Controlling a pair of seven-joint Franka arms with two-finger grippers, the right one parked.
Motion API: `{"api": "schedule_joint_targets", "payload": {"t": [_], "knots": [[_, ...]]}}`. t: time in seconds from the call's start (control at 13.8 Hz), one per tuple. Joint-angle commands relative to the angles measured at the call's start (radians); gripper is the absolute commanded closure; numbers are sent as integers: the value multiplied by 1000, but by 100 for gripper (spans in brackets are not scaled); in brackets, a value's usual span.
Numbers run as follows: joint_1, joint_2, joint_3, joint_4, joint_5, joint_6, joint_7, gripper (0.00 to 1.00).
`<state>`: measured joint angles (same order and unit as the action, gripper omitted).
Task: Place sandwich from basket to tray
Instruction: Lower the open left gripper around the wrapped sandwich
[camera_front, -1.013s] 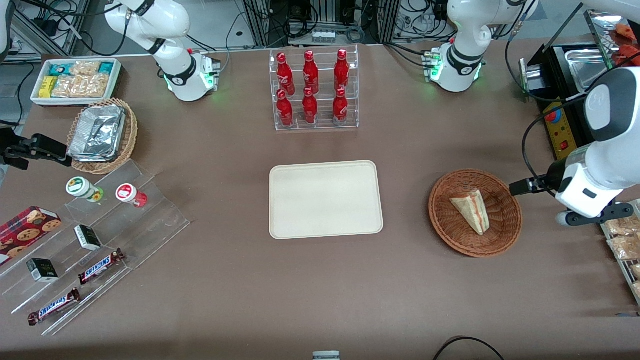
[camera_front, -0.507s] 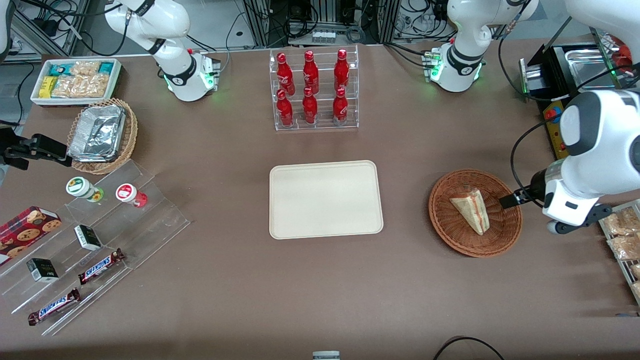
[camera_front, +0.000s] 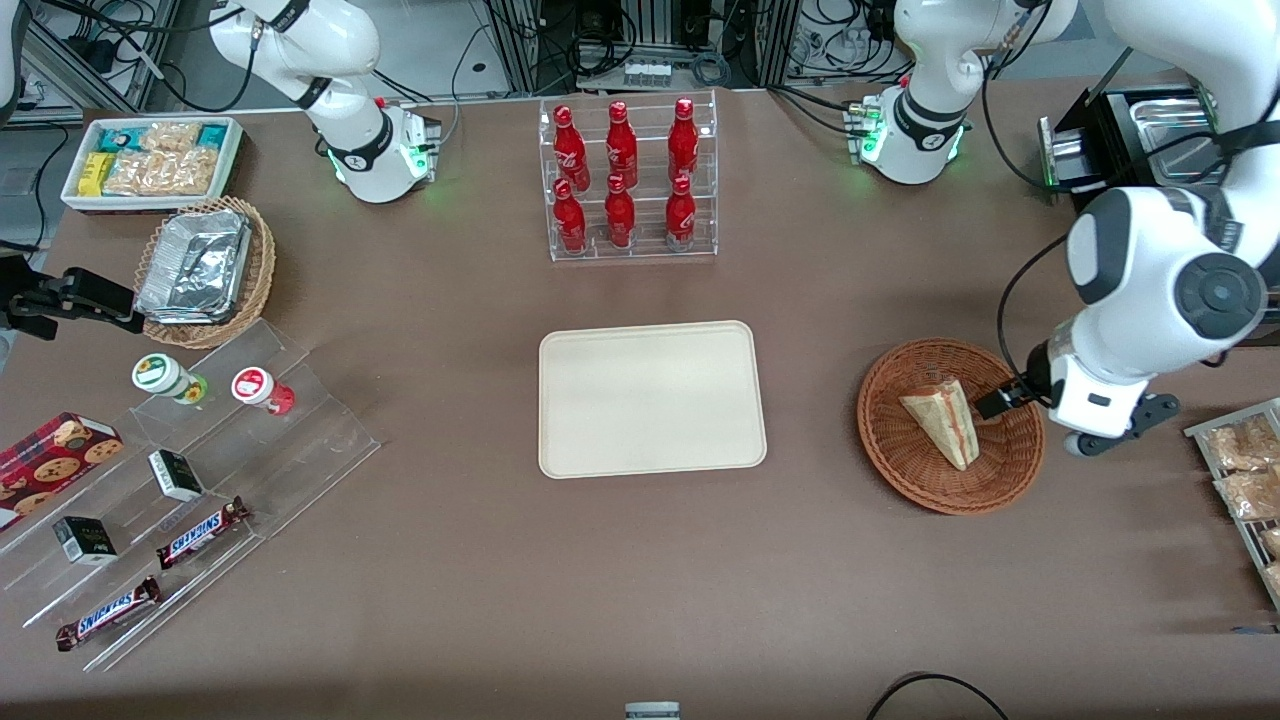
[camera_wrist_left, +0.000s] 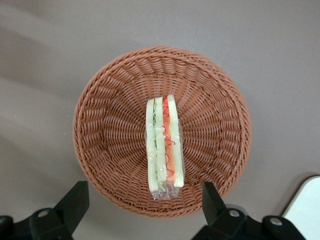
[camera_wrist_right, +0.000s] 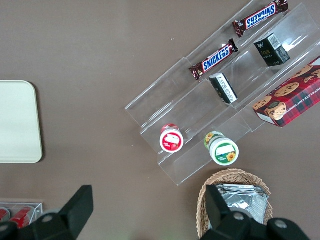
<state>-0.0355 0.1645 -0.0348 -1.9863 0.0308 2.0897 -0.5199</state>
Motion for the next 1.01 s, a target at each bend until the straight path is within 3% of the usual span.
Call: {"api": "schedule_joint_targets", "payload": {"t": [0.0, 0.36, 0.94], "knots": [[-6, -62, 3, -133, 17, 107, -23, 0], [-6, -65, 1, -227, 17, 260, -75, 0], [-40, 21, 0, -229, 11, 380, -147, 0]]}}
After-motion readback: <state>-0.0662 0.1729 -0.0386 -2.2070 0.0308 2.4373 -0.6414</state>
